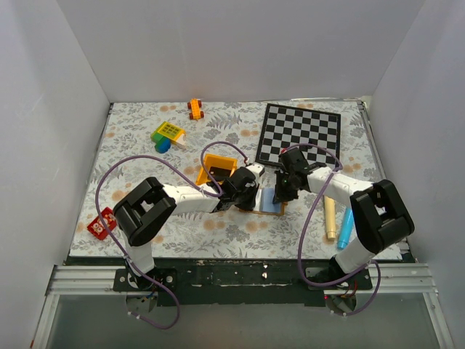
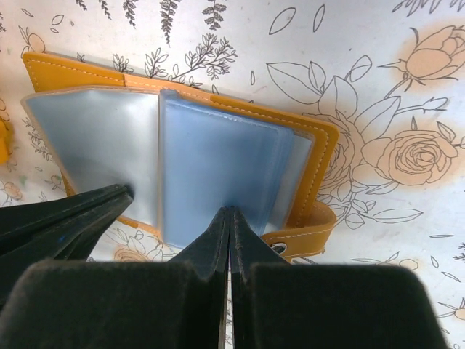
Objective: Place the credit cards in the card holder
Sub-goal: Open the card holder at the center of the board.
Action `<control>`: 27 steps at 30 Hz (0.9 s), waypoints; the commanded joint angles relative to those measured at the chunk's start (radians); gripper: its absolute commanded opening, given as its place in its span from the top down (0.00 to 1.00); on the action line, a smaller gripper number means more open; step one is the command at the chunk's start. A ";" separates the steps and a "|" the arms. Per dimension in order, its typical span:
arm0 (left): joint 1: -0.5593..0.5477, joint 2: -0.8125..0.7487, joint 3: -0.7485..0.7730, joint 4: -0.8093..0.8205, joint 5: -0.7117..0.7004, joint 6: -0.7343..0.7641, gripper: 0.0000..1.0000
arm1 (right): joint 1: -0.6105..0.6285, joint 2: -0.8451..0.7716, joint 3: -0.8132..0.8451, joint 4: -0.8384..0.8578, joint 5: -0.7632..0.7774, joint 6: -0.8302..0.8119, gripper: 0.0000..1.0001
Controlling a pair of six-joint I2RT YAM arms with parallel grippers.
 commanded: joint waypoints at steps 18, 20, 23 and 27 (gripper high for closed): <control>-0.006 0.038 0.022 -0.026 0.005 0.014 1.00 | -0.005 0.068 0.036 0.024 -0.014 -0.033 0.99; -0.006 0.038 0.022 -0.028 0.005 0.011 1.00 | -0.005 0.074 0.037 0.045 -0.044 -0.025 0.99; -0.006 0.041 0.022 -0.026 0.005 0.009 1.00 | -0.005 0.080 0.039 0.070 -0.080 -0.019 0.99; -0.006 0.044 0.022 -0.028 0.005 0.012 1.00 | -0.005 0.085 0.028 0.111 -0.124 -0.008 0.99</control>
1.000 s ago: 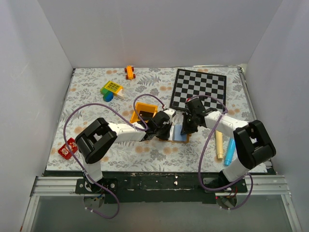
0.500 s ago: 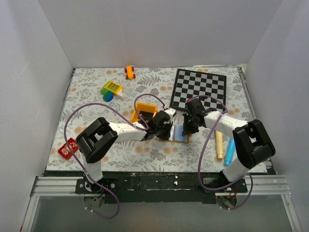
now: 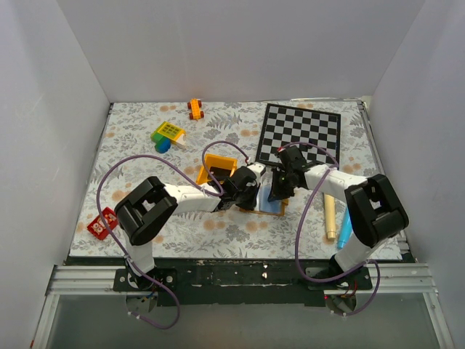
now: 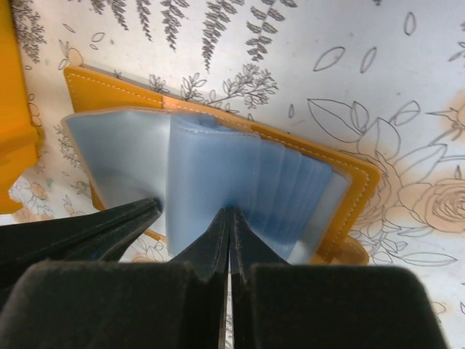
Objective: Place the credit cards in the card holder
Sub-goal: Open the card holder at the center of the board.
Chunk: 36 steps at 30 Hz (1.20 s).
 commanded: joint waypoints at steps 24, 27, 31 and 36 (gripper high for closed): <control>-0.006 -0.138 0.007 -0.157 -0.055 0.018 1.00 | 0.001 0.076 -0.021 0.196 -0.160 0.049 0.99; -0.006 -0.168 0.007 -0.158 -0.058 0.017 1.00 | 0.001 0.079 -0.022 0.198 -0.158 0.049 0.99; -0.008 -0.168 0.010 -0.109 -0.046 0.020 1.00 | 0.001 0.079 -0.022 0.201 -0.161 0.049 0.99; -0.006 -0.089 0.048 -0.077 -0.020 0.022 1.00 | 0.001 0.075 -0.025 0.198 -0.158 0.050 0.99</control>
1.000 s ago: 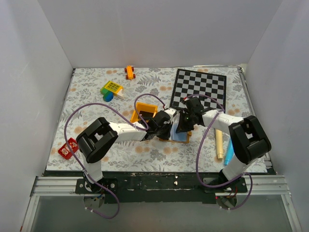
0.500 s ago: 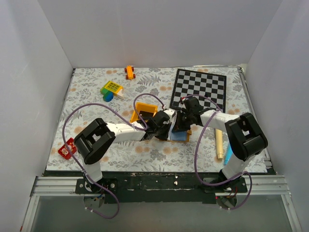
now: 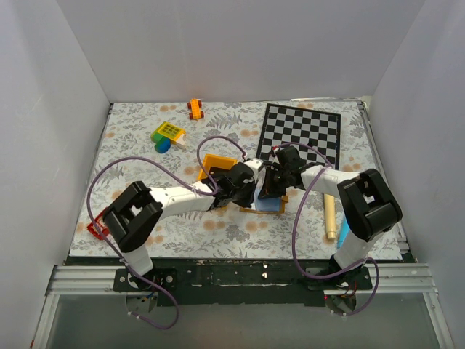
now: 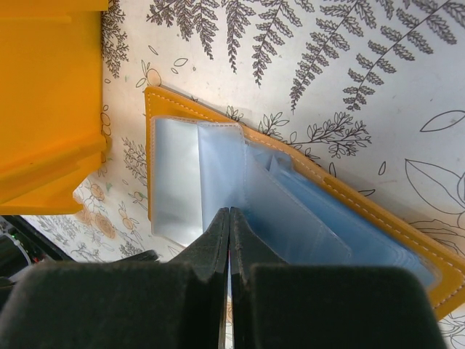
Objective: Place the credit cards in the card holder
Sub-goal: Open the card holder at the center of the board.
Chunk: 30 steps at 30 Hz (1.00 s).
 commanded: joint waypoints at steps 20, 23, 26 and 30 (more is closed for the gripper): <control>-0.006 0.109 0.078 0.088 0.037 -0.009 1.00 | 0.001 0.004 -0.013 0.004 0.005 -0.003 0.99; -0.006 0.126 0.081 0.102 0.077 -0.015 1.00 | 0.001 0.006 -0.013 0.004 0.002 -0.001 0.99; -0.006 0.144 0.079 0.117 0.084 -0.021 1.00 | 0.001 0.004 -0.012 0.003 0.002 -0.001 0.99; -0.006 0.187 0.084 0.123 0.092 -0.019 1.00 | 0.001 -0.006 -0.012 -0.005 0.005 -0.003 0.99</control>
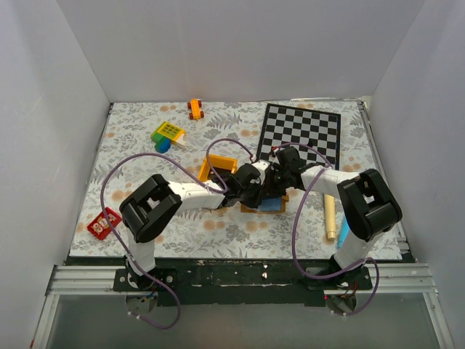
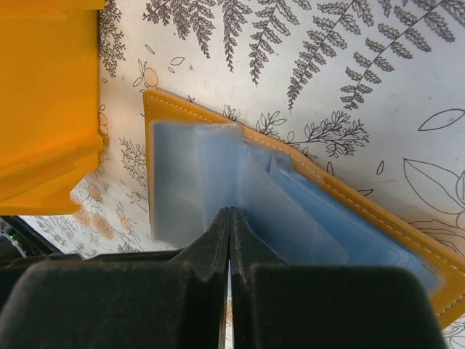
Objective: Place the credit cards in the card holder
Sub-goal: Open the card holder at the center of the board.
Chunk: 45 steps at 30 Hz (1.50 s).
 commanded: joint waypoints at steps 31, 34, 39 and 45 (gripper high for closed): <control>-0.006 0.005 -0.021 -0.032 -0.020 0.001 1.00 | -0.004 -0.115 -0.046 -0.205 0.263 -0.072 0.99; -0.006 -0.055 -0.047 -0.059 -0.072 0.002 1.00 | -0.004 -0.105 -0.050 -0.202 0.263 -0.067 0.99; -0.008 -0.147 -0.088 -0.109 -0.120 0.007 1.00 | -0.005 -0.096 -0.048 -0.196 0.257 -0.069 0.99; -0.006 -0.267 -0.106 -0.175 -0.158 -0.001 1.00 | -0.005 -0.088 -0.046 -0.187 0.247 -0.067 0.99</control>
